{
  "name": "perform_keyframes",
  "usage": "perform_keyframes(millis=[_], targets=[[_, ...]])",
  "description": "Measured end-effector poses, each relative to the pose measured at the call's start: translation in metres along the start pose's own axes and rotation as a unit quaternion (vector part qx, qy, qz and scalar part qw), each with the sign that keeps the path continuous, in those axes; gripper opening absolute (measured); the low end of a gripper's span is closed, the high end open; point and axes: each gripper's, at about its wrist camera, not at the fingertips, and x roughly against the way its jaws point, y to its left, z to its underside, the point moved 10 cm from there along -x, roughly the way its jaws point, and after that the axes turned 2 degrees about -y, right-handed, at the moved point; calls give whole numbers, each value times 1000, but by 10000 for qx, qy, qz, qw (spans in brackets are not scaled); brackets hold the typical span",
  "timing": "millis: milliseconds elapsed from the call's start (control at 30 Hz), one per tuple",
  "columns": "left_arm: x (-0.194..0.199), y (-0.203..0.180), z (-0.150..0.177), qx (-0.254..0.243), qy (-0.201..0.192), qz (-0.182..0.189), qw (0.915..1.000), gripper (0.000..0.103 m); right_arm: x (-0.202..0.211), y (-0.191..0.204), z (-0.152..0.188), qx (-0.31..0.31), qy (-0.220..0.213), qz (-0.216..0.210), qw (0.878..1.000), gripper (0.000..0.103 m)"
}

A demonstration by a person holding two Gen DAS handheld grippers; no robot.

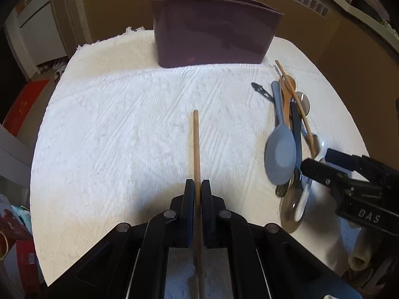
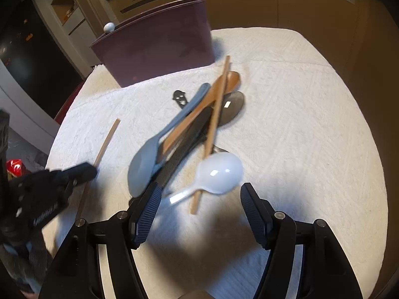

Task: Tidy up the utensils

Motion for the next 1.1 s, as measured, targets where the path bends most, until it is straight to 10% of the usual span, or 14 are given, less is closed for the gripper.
perform_keyframes(millis=[167, 500, 667, 933, 1100], targets=[[-1, -3, 2, 36, 19, 26, 10000, 6, -13, 21, -6, 770, -34, 213, 9968, 68], [-6, -37, 1, -383, 177, 501, 9979, 68, 3, -33, -6, 1050, 3, 454, 9934, 57], [-7, -30, -6, -221, 39, 449, 9987, 64, 10, -38, -14, 811, -282, 316, 9958, 52], [-5, -2, -13, -18, -80, 210, 9997, 15, 29, -36, -19, 1124, -458, 318, 9921, 52], [1, 8, -13, -13, -207, 175, 9996, 5, 38, -35, -22, 1158, -507, 319, 9915, 52]])
